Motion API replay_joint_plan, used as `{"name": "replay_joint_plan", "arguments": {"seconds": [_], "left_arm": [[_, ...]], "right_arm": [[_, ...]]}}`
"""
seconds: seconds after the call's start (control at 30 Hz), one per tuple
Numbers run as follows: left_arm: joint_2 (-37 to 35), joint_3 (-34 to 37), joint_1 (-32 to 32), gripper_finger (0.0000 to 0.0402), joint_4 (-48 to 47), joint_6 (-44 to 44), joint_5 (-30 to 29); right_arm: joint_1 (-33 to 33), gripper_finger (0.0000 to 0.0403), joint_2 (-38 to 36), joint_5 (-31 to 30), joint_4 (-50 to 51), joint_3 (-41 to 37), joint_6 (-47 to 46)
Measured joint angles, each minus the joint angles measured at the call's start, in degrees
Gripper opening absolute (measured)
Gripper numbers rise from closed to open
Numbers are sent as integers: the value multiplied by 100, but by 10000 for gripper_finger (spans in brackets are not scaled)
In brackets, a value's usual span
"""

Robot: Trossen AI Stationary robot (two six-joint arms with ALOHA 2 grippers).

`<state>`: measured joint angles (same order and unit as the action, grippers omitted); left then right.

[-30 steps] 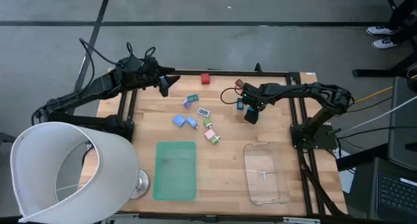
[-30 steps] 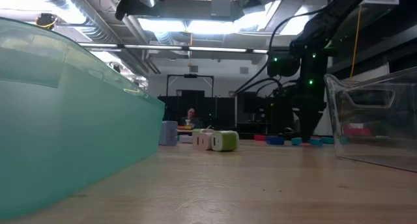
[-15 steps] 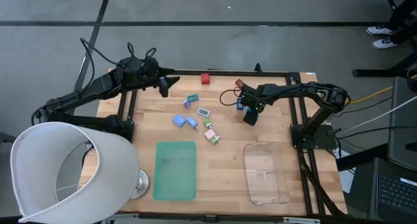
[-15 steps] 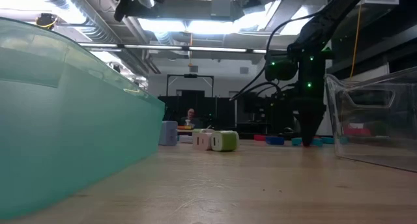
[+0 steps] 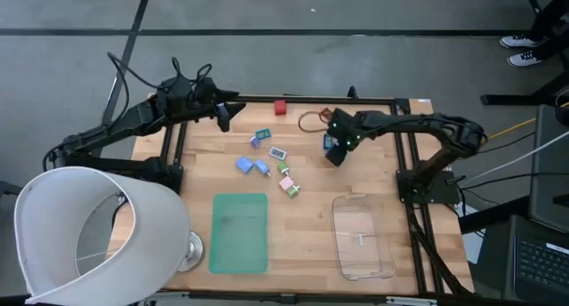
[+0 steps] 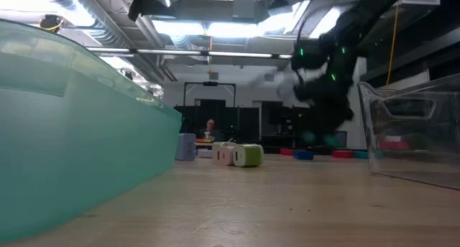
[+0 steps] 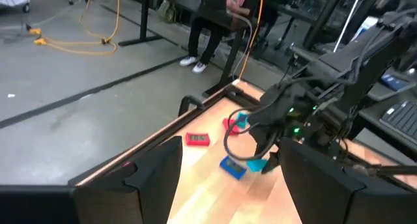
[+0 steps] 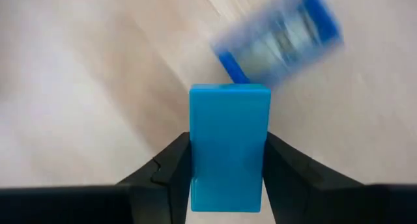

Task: Pick & Place Office items
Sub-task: Put the middle light blue digital clock into the transparent bin

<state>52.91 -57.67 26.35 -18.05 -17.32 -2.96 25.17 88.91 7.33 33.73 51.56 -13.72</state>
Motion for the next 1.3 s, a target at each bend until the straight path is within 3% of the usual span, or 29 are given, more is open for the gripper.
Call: {"name": "replay_joint_plan", "arguments": {"seconds": [0.3, 0.57, 0.73, 0.97, 1.1, 1.3], "left_arm": [[0, 0, 0, 251, 329, 68, -7], [0, 0, 0, 251, 327, 295, 28], [2, 0, -1, 251, 321, 299, 111], [0, 0, 0, 251, 308, 308, 111], [1, 0, -1, 251, 308, 308, 111], [2, 0, -1, 251, 294, 311, 111]], "right_arm": [[-127, 150, -1151, 1965, -293, 858, -364], [-890, 150, -2058, 3328, 341, 985, -996], [-1846, 150, -2450, 3185, 1334, 985, -1751], [-3303, 150, -2440, 2798, 1472, 985, -2987], [-3781, 150, -2199, 2356, 2006, 981, -3214], [-4244, 150, -1885, 2353, 2069, 437, -3390]]}}
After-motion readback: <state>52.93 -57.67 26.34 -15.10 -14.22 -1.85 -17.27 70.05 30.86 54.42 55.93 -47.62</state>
